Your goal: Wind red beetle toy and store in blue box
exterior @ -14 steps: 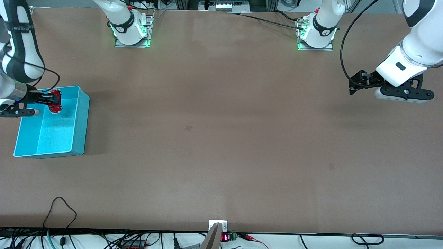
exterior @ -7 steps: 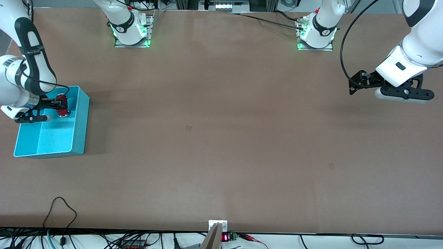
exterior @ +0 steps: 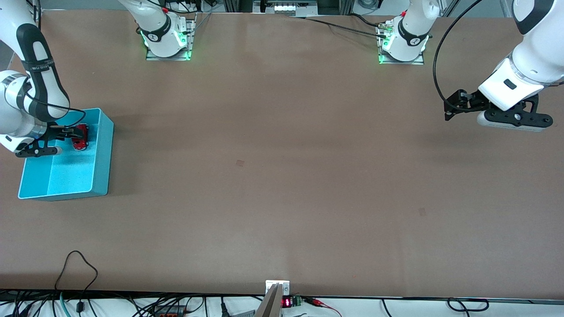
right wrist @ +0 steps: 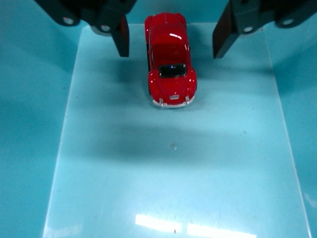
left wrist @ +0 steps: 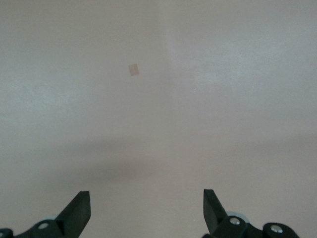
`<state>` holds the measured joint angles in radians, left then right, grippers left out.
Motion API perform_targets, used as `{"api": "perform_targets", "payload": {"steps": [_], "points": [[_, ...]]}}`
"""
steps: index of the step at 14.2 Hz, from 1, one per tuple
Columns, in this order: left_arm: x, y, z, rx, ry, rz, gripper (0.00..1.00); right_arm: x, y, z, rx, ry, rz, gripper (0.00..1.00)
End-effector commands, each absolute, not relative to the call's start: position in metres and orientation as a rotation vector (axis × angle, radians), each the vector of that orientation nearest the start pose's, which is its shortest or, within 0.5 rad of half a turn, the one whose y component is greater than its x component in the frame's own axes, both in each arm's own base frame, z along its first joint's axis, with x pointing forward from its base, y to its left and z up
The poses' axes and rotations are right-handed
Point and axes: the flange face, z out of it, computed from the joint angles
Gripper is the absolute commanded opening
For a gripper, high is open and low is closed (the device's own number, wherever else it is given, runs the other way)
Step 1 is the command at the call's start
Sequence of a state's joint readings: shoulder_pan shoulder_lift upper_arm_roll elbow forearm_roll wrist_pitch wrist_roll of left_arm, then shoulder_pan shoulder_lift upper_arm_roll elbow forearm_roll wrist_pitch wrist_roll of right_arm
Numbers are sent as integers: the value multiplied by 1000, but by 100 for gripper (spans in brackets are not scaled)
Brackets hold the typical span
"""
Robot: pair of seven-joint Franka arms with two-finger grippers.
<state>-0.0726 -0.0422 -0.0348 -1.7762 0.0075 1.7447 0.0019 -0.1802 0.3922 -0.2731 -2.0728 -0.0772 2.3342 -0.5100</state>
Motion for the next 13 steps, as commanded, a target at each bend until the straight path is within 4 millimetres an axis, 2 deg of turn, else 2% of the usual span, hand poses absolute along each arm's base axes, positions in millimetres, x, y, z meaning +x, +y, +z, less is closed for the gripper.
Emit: {"api": "perform_targets", "payload": {"steps": [1,3,6,7,9,11,13], "points": [[544,-59,573,-3110,157,-46,100,545,-235,289,-3215,-269,173,100],[545,-59,572,-3110,157,-43,100,568,-216,335,-3206,-317,135,100],[545,-59,572,-3110,157,-43,100,590,-187,406,-3198,-373,68,100],[545,-59,572,-3110,157,-43,100,592,-179,429,-3202,-328,58,100],[545,-59,572,-3110,157,-43,100,596,-152,468,-3199,-246,85,100],[545,-59,572,-3110,160,-43,100,600,-118,501,-3187,-228,126,100],[545,-59,572,-3110,160,-43,100,596,-96,530,-3189,-167,130,100]]}}
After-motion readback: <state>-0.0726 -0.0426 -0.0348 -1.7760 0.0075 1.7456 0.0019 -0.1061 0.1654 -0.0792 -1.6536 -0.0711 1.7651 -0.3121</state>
